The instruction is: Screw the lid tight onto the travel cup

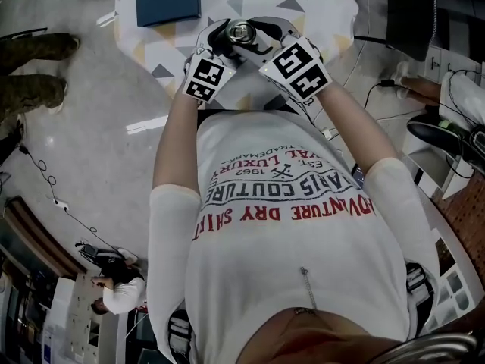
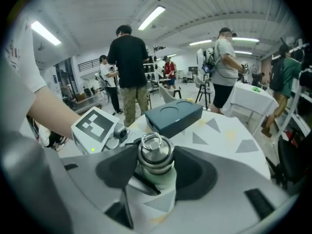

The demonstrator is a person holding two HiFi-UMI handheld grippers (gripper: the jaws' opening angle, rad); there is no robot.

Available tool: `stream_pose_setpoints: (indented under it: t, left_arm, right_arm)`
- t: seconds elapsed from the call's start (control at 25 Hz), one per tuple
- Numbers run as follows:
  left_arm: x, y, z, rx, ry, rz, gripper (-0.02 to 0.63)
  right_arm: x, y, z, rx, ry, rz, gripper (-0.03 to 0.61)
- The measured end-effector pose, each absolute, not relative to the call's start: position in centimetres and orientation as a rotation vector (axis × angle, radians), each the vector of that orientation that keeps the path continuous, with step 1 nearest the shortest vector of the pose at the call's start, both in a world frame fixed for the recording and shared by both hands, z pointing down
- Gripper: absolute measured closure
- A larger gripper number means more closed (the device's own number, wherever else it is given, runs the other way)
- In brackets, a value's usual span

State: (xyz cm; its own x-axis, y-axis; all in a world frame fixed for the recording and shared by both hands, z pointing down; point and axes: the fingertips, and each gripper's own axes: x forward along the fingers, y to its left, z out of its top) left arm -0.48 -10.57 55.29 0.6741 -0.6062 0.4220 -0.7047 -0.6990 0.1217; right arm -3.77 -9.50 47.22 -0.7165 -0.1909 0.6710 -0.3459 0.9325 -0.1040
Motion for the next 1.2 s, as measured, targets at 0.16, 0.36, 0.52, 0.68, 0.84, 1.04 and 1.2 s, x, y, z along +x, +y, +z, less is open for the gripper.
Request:
stream_pose_setpoints:
  t: [0.16,0.36,0.52,0.68,0.84,1.04,1.2]
  left_arm:
    - [-0.5,-10.6,55.5,2.606,-1.04,0.515,0.233]
    - [-0.5,-10.6,55.7,2.601,-1.032,0.518,0.233]
    - [-0.4,-10.6,55.8,2.598,-1.028,0.516,0.232]
    - [-0.4,-10.4,55.7,2.596,-1.023,0.521,0.232]
    - [-0.5,-10.5,55.8,2.596,-1.018,0.523,0.232]
    - [-0.5,-10.4,55.7,2.593,-1.013,0.525,0.232]
    - [-0.5,-10.5,55.7,2.592,-1.012,0.524,0.232]
  right_arm:
    - [-3.7,-9.6,47.3,0.434,-2.401,0.306,0.337]
    - [-3.5,-9.0,47.0,0.265,-2.469,0.288,0.295]
    - [-2.4,-8.8,47.1,0.021,-2.429,0.164,0.295]
    - [-2.0,-8.2,47.1,-0.21,-2.394,0.092,0.296]
    - [-2.9,-8.3,47.0,-0.339,-2.383,0.077,0.296]
    - [-3.7,-8.1,47.3,-0.42,-2.353,0.066,0.316]
    - [-3.7,-8.4,47.4,-0.394,-2.375,0.066,0.342]
